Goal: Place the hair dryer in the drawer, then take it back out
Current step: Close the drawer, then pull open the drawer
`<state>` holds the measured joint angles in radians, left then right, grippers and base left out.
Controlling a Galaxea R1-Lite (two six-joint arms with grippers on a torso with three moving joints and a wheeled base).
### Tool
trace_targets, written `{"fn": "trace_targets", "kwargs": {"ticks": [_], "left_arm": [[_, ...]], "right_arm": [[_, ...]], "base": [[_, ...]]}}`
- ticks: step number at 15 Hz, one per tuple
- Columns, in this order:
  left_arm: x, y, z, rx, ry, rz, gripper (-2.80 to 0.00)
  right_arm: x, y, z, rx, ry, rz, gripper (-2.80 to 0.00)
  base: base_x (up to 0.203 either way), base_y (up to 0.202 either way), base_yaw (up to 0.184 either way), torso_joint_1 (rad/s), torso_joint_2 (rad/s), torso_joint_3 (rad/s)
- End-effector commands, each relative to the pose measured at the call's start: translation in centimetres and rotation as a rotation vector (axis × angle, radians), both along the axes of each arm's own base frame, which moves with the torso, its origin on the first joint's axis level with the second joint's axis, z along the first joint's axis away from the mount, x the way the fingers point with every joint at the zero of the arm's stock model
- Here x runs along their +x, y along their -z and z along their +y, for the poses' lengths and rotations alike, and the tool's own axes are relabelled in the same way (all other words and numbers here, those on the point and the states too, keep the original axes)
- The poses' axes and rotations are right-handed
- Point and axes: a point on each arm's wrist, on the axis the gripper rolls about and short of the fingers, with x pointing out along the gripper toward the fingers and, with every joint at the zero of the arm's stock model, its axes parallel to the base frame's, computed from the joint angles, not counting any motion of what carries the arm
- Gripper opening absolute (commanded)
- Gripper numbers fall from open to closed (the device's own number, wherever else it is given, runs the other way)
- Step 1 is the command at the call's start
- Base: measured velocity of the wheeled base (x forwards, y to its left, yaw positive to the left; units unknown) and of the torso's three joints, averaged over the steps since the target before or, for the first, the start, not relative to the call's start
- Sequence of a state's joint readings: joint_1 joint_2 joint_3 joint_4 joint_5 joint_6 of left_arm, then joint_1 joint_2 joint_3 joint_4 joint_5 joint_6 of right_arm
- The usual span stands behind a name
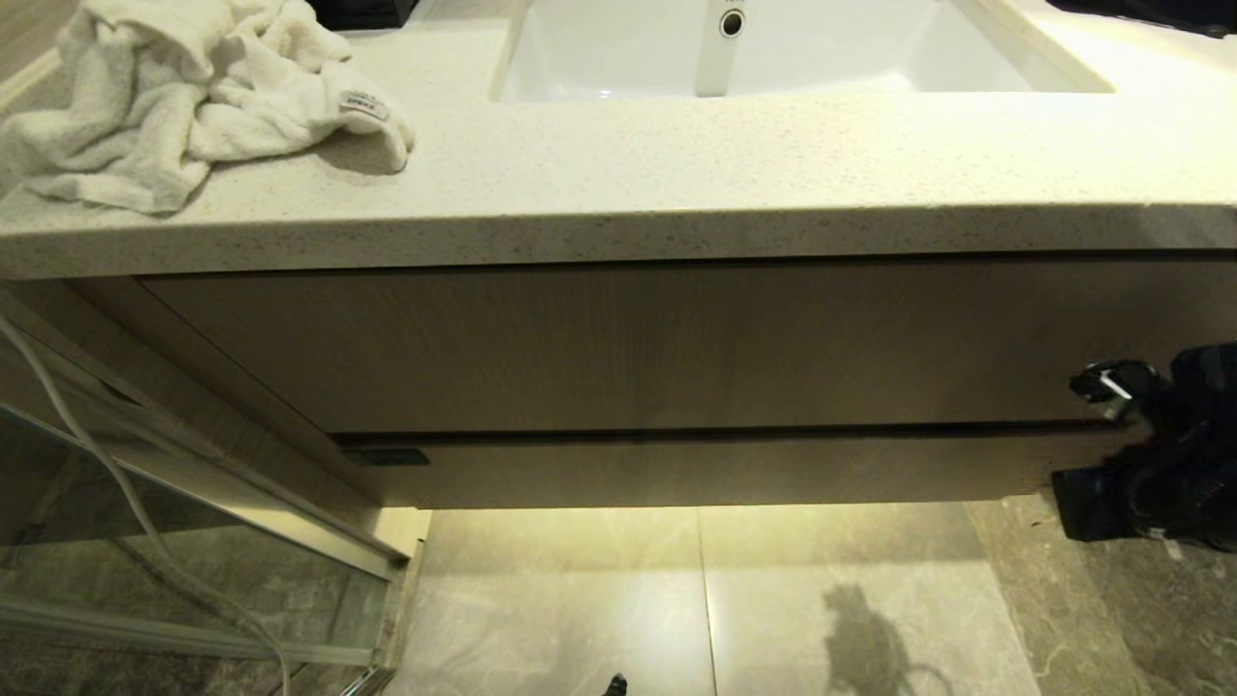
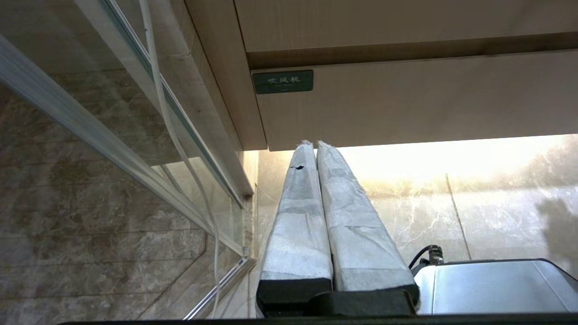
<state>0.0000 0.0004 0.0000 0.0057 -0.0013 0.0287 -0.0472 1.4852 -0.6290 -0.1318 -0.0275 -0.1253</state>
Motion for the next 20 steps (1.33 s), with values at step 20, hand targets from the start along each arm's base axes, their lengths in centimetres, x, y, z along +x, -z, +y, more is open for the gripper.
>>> {"fn": "trace_targets", "kwargs": {"ticks": [20], "left_arm": [[0.0,0.0,0.0,0.000,0.000,0.003,-2.80]], "right_arm": [[-27.2,2.1,0.5,-0.177,0.067,-0.233,-2.80]], "base": [[0.000,0.000,0.000,0.000,0.00,0.000]]}}
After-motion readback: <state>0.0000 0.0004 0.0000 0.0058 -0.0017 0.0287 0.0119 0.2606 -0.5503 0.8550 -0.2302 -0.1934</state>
